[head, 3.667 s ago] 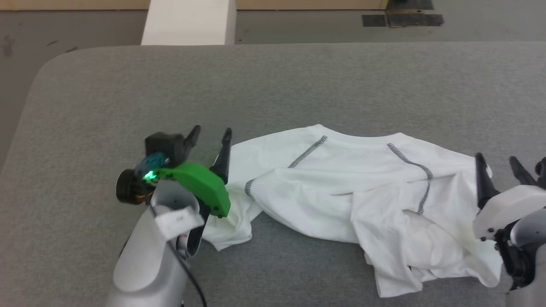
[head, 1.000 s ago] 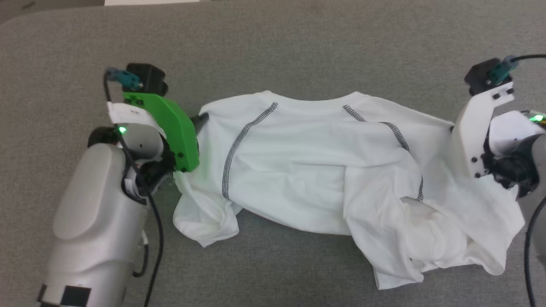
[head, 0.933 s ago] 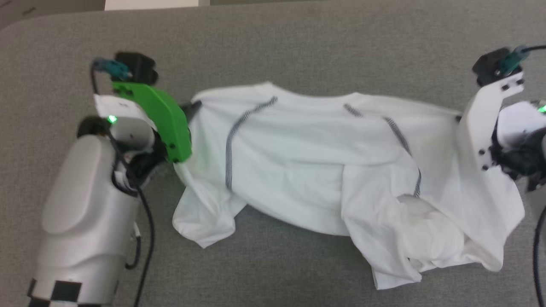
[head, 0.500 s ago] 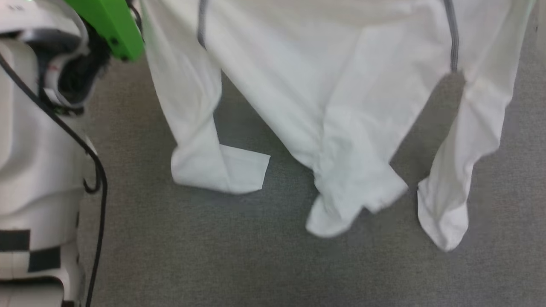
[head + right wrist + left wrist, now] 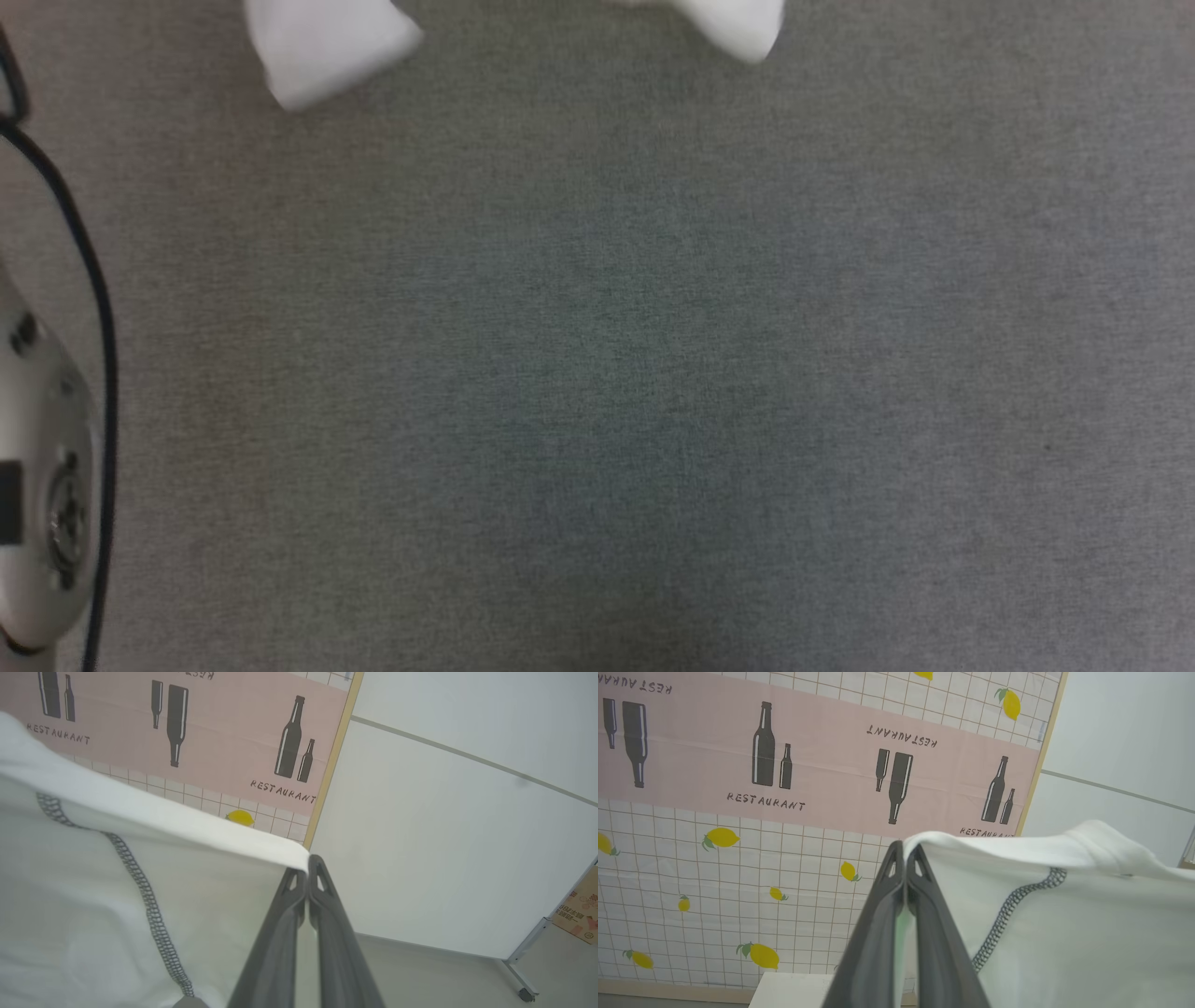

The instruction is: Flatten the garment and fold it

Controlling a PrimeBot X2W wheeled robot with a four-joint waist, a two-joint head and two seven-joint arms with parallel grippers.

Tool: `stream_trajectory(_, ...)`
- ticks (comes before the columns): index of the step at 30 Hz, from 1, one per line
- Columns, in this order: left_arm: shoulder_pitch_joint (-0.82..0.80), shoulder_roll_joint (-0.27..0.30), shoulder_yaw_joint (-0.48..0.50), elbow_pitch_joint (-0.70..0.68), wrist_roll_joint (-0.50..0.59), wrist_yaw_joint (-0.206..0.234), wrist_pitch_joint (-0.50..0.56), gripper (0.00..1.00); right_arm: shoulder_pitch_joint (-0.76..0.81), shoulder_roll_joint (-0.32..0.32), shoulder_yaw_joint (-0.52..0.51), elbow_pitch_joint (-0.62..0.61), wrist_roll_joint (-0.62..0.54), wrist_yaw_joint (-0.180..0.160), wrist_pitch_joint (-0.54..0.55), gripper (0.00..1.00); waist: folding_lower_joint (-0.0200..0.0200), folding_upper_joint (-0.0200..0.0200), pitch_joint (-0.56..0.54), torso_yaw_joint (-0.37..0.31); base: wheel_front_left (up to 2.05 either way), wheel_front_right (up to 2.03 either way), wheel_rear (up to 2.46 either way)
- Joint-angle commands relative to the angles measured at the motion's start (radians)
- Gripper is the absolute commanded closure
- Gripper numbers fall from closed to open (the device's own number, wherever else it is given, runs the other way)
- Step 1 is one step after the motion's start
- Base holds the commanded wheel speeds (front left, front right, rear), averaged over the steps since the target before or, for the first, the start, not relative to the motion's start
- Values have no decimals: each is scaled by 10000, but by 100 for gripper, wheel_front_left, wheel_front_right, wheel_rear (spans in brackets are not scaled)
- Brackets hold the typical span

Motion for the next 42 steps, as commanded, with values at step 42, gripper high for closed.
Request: stream_trajectory(42, 13161, 62, -1245, -2354, -3310, -606, 3111, 100, 12184, -951, 976, -2760, 2297, -48, 1185, 100, -2, 0, -3106, 297, 0, 0, 0)
